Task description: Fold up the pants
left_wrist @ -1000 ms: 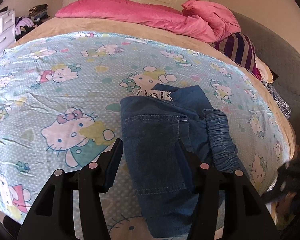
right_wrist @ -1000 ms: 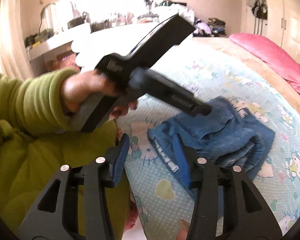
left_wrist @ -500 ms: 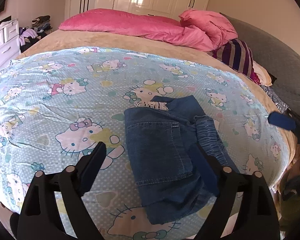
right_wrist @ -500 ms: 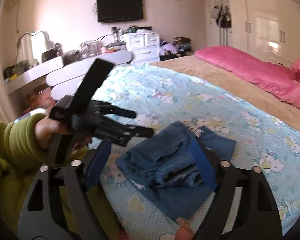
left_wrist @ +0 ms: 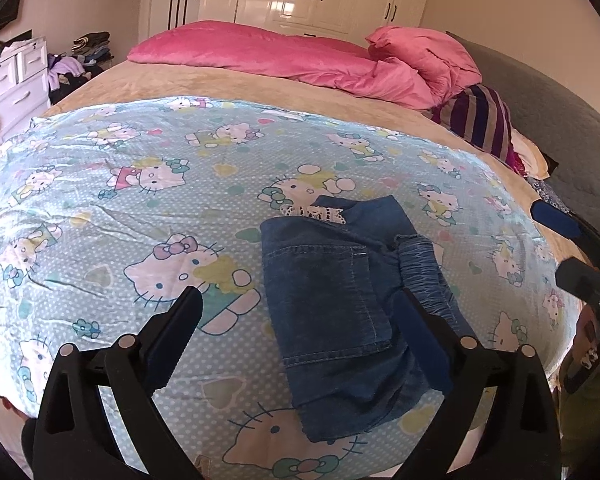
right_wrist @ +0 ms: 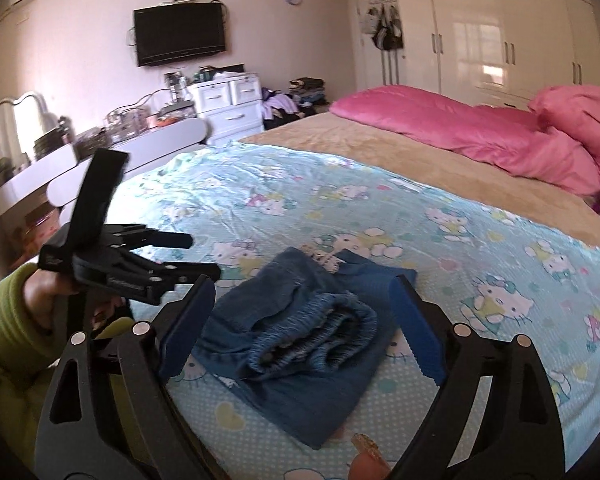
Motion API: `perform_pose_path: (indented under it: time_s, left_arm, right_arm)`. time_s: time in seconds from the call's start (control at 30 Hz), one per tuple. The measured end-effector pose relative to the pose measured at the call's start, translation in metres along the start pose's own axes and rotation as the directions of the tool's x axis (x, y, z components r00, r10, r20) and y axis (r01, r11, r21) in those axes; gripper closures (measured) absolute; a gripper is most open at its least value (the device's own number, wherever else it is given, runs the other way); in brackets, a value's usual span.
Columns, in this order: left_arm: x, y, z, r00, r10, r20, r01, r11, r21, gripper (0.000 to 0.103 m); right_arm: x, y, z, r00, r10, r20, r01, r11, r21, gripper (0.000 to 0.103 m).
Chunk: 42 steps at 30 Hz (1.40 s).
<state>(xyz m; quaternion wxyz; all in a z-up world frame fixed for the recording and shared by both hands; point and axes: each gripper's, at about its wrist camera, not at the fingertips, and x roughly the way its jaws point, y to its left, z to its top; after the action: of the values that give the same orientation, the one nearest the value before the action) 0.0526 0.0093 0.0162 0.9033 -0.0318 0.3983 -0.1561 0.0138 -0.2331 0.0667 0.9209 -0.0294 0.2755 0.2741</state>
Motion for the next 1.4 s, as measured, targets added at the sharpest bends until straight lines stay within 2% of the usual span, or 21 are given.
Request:
perform_pose_path:
  time_s: [0.27,0.47,0.53,0.67,0.9,1.0,1.17,1.33,1.4]
  left_arm:
    - [0.01,0.008,-0.004,1.0,0.005,-0.024,-0.006,1.0,-0.028,0.008]
    - [0.022,0.012,-0.009,0.999,0.007,-0.054,-0.01,0.999,-0.043,0.008]
    - [0.026,0.013,-0.01,0.998,0.006,-0.062,-0.009,0.999,-0.047,0.008]
    - [0.038,0.014,-0.014,0.996,-0.003,-0.089,-0.002,0.998,-0.061,0.008]
    - [0.06,0.014,-0.019,0.99,-0.036,-0.135,0.025,0.996,-0.086,0.008]
    - [0.069,0.013,-0.019,0.989,-0.037,-0.146,0.025,0.996,-0.083,0.008]
    - [0.082,0.01,-0.016,0.986,-0.055,-0.158,0.043,0.996,-0.082,0.008]
    - [0.094,0.007,-0.011,0.979,-0.113,-0.167,0.092,0.987,-0.13,0.032]
    - [0.098,0.003,-0.009,0.978,-0.123,-0.168,0.1,0.985,-0.137,0.035]
  right_arm:
    - [0.016,-0.019,-0.009,0.994,-0.091,-0.054,0.093,0.994,0.054,0.021]
    - [0.035,-0.041,-0.02,0.986,-0.106,-0.131,0.125,0.982,0.142,0.021]
    - [0.044,-0.049,-0.025,0.981,-0.096,-0.166,0.126,0.976,0.18,0.023]
    - [0.061,-0.061,-0.035,0.968,-0.077,-0.241,0.132,0.967,0.22,0.035]
    - [0.096,-0.08,-0.051,0.945,0.018,-0.325,0.095,0.939,0.329,0.054]
    - [0.11,-0.085,-0.058,0.935,0.089,-0.343,0.052,0.923,0.381,0.058]
    - [0.12,-0.087,-0.059,0.93,0.115,-0.35,0.031,0.923,0.384,0.058]
    - [0.125,-0.088,-0.057,0.929,0.122,-0.349,0.014,0.932,0.363,0.058]
    - [0.129,-0.088,-0.056,0.93,0.136,-0.343,-0.001,0.931,0.366,0.056]
